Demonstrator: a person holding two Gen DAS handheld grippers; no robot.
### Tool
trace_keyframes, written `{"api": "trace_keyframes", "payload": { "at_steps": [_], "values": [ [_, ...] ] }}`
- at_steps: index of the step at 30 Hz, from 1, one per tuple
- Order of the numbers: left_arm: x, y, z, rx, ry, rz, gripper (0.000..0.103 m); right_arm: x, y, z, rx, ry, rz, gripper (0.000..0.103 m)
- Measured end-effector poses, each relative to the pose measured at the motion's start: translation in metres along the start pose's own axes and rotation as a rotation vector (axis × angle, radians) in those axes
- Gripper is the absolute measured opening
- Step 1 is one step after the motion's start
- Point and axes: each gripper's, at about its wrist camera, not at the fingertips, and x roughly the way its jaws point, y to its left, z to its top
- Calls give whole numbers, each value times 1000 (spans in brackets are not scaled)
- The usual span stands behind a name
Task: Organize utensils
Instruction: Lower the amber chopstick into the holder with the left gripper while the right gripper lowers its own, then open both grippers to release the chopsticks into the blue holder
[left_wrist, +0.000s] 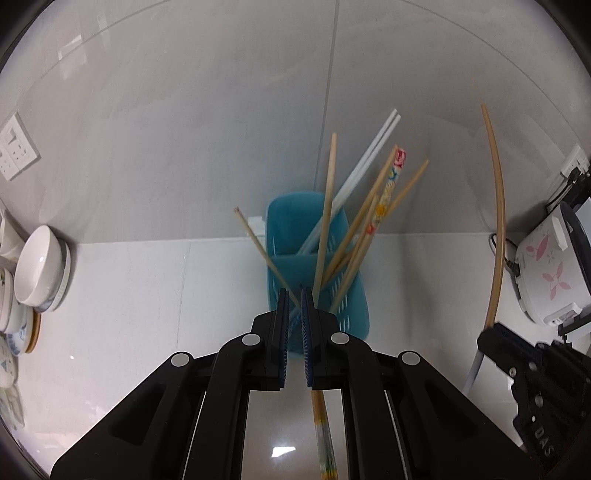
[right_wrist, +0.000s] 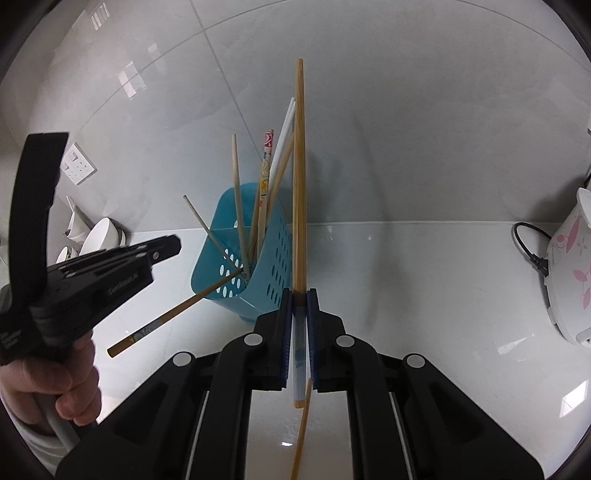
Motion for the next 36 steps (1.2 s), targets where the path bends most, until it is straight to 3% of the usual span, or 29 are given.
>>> {"api": "trace_keyframes", "payload": {
  "at_steps": [7,13,15,17,22,31,36],
  "values": [
    [21,9,20,-7,-38,-20,6,8,-2,4,2,-3,23,7],
    [12,17,20,-3,-58,-38,9,12,-4,6,3,-24,44,7],
    [9,20,18,-5,-59,-40,14,11,-2,8,2,-46,63,7],
    [6,25,17,-15,-61,-43,44,11,1,10,-7,-76,82,7],
    [-5,39,11,-40,-84,-26,68,16,14,18,-19,-144,128,7],
    [-23,74,1,-89,-114,15,95,33,36,28,-61,-278,178,7],
    [-26,88,-7,-113,-107,24,97,47,42,30,-61,-315,188,7]
  ]
}}
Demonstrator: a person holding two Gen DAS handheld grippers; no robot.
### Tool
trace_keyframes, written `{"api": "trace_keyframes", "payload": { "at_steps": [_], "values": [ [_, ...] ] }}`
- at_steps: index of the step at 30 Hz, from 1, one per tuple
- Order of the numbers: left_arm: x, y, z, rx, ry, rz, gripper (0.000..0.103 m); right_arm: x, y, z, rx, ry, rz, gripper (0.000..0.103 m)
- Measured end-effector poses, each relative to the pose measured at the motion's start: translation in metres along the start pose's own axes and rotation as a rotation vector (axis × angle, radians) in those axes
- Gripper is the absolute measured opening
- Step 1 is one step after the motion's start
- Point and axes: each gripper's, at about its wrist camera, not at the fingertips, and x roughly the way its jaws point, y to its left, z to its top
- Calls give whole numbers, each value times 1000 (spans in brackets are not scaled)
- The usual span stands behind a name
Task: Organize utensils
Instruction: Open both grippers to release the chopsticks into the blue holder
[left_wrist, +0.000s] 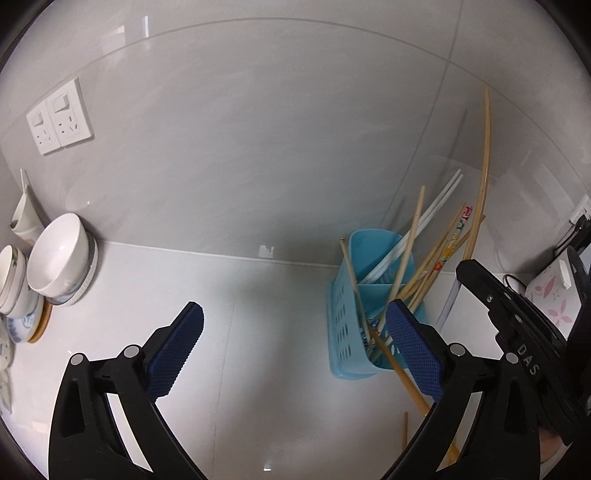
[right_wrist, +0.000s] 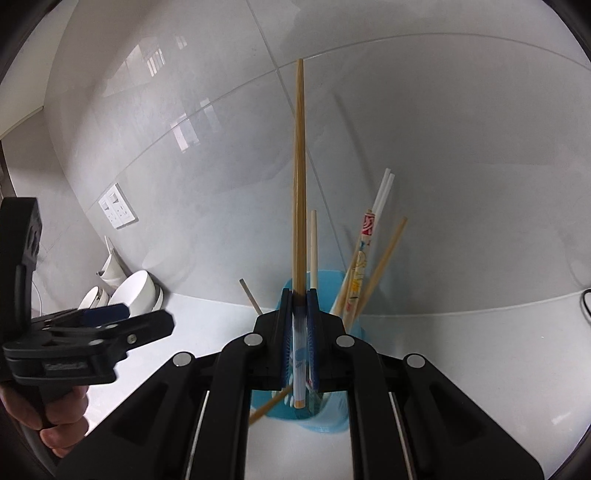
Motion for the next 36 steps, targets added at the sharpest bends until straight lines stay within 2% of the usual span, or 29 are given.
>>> {"api": "trace_keyframes", "payload": {
  "at_steps": [9,17,18,20,29,32,36],
  "values": [
    [6,16,-3,-13,16,3,97,31,2,-21,-24,40,-34,7],
    [8,15,-5,-14,18,-9,97,31,8,-26,-53,74,-61,10],
    [8,16,-5,-14,16,-11,97,27,8,-25,-55,75,-70,14],
    [6,15,-6,-11,11,-14,97,16,4,-23,-51,73,-79,32],
    [-15,12,-18,-9,-21,-14,97,-29,-4,-19,-35,67,-171,82],
    [-25,12,-27,-9,-18,-8,97,-42,-8,-23,-32,84,-192,90],
    [-35,12,-45,-11,-3,-2,97,-62,-15,-36,-22,102,-233,95]
  ]
}}
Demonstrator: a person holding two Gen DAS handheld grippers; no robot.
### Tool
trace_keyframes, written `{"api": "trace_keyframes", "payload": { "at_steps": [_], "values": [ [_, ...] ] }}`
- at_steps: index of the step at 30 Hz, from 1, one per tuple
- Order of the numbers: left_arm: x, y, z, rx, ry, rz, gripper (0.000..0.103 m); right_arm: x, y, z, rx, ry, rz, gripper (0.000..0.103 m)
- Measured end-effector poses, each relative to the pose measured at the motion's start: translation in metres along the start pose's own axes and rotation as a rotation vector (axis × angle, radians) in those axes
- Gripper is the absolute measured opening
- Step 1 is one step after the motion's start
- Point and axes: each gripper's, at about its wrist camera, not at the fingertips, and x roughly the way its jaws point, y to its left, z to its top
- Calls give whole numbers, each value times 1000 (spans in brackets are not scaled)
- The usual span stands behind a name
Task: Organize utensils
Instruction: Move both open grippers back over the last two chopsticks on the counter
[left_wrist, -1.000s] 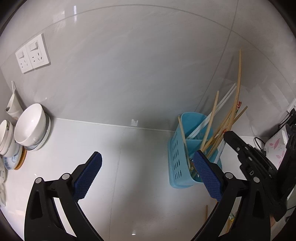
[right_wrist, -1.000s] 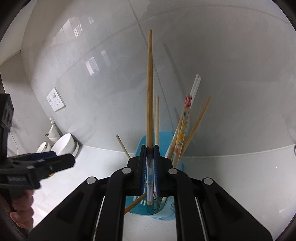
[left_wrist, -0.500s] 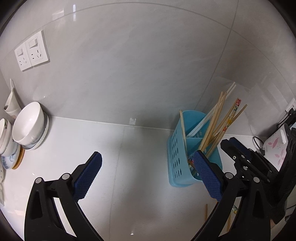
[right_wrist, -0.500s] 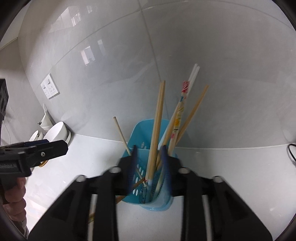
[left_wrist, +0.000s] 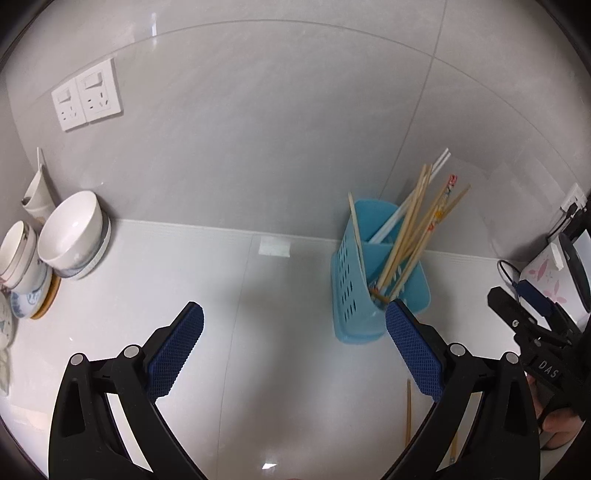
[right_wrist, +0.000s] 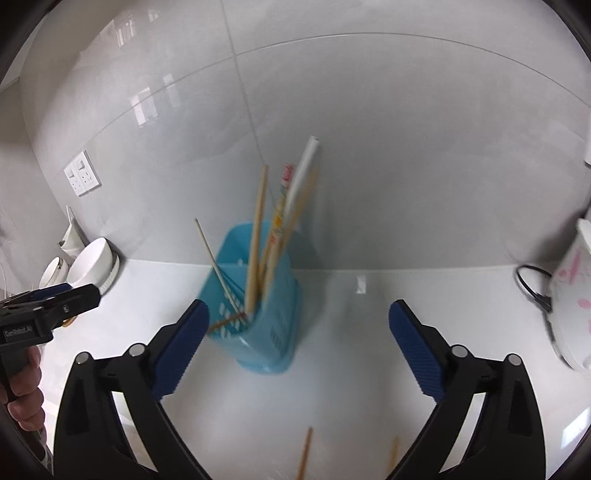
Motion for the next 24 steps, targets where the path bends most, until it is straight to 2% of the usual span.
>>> {"api": "trace_keyframes", "payload": {
  "at_steps": [5,11,24],
  "values": [
    [-6,-1,-26,-5,27,6,97,-12,-16,-22,18,56,-49,95],
    [1,-14,-61,11,85,-4,97,-11,-36,-54,50,162,-107,95],
    [55,-69,-139,75,288,-85,97,-7,-66,-138,62,391,-198,95]
  ]
}}
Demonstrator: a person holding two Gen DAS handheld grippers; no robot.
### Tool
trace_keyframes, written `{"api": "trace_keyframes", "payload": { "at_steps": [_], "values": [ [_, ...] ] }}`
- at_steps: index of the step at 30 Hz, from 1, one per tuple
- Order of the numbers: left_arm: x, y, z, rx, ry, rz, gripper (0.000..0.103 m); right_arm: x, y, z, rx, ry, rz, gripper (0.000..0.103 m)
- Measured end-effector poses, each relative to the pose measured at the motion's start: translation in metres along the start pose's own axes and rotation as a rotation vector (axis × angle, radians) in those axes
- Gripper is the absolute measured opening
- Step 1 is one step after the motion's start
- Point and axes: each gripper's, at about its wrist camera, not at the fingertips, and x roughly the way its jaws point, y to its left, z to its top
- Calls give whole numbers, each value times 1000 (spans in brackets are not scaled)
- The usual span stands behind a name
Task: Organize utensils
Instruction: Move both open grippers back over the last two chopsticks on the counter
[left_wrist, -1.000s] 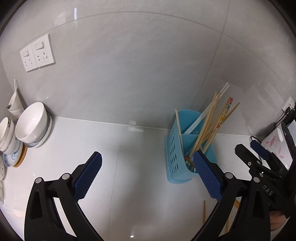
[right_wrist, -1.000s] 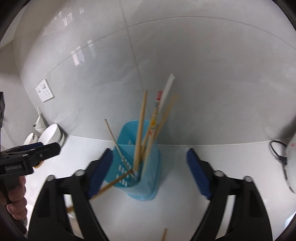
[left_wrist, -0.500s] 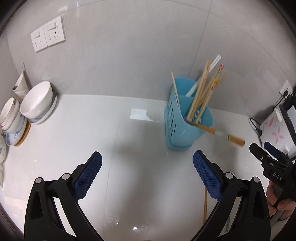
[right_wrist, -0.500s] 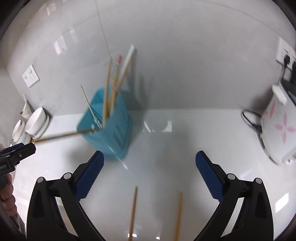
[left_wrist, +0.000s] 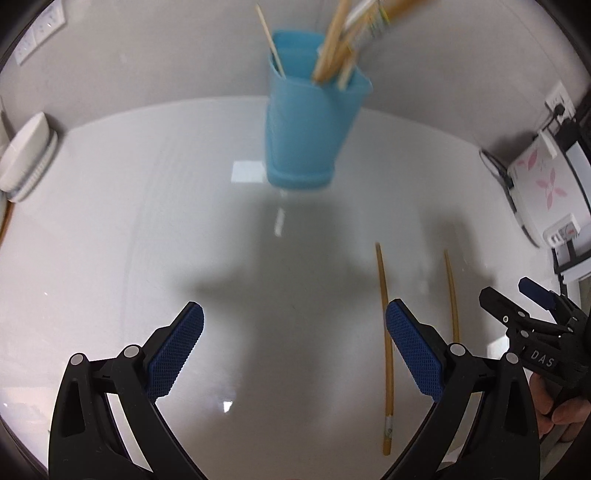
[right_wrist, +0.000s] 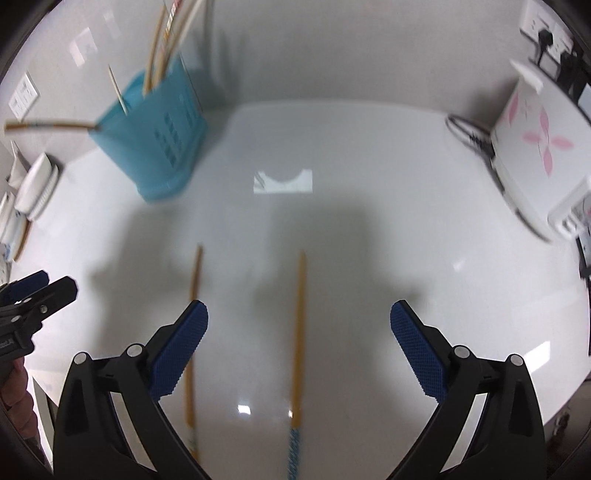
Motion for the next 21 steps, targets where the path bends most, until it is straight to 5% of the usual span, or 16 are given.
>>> {"api": "trace_keyframes", "payload": {
  "at_steps": [9,21],
  "values": [
    [39,-35,-38,41,105,-6,97,18,-9,-51,-25,129,-41,94],
    [65,-59,-59,52,192,17,95,26,0,-75,-79,225,-73,70]
  ]
}}
